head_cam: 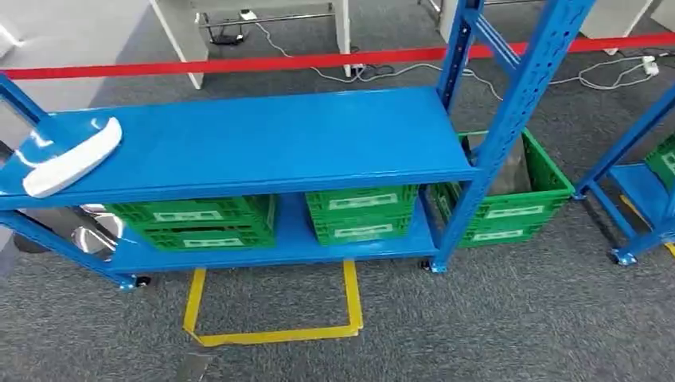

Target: Take the parts from the cabinet and place them on the table.

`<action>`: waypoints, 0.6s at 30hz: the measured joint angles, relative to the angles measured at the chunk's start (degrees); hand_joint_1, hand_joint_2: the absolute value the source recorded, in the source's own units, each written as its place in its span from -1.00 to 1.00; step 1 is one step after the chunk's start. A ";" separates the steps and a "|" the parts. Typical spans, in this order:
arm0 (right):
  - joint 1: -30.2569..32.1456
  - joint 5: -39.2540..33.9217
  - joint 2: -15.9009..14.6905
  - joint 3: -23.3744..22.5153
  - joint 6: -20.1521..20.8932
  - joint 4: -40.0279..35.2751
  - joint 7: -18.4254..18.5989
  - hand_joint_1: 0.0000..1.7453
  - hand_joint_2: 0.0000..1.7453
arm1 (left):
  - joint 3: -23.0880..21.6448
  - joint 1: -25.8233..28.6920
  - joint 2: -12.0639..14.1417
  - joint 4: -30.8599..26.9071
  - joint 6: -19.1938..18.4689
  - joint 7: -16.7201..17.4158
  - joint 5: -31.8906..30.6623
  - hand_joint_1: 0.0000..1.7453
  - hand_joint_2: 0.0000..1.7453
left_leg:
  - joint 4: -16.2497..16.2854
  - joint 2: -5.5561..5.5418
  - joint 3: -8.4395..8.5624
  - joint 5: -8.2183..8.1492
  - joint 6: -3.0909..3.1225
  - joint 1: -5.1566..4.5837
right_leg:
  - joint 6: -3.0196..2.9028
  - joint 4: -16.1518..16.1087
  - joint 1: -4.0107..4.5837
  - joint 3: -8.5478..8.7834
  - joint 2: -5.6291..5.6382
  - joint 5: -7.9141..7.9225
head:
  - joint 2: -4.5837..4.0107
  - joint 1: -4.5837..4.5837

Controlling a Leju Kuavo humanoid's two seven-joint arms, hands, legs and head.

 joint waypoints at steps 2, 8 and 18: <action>0.11 0.00 -0.02 0.00 0.00 0.00 0.00 -1.00 -1.00 | 0.00 -0.05 -0.02 0.00 0.00 0.02 0.00 -1.00 1.00 | 8.93 0.62 -4.63 -3.10 -0.12 0.19 | -0.21 0.01 0.22 0.16 -1.75 -0.34 | 0.00 -0.02; -0.09 0.00 0.09 0.04 0.00 0.00 0.00 -1.00 -1.00 | 0.00 0.04 0.11 0.00 0.02 0.11 -0.02 -1.00 1.00 | -7.31 5.79 2.91 5.26 2.52 -1.40 | 0.43 -0.18 0.96 1.43 -5.67 -1.78 | 0.00 0.02; -0.14 0.02 -0.09 0.13 -0.11 0.00 -0.02 -1.00 -1.00 | 0.04 -0.19 -0.04 0.00 0.13 0.44 -0.15 -1.00 1.00 | -9.96 -0.84 4.18 5.95 3.86 -0.73 | 2.48 16.83 0.69 -7.53 -0.39 -8.42 | 0.02 0.59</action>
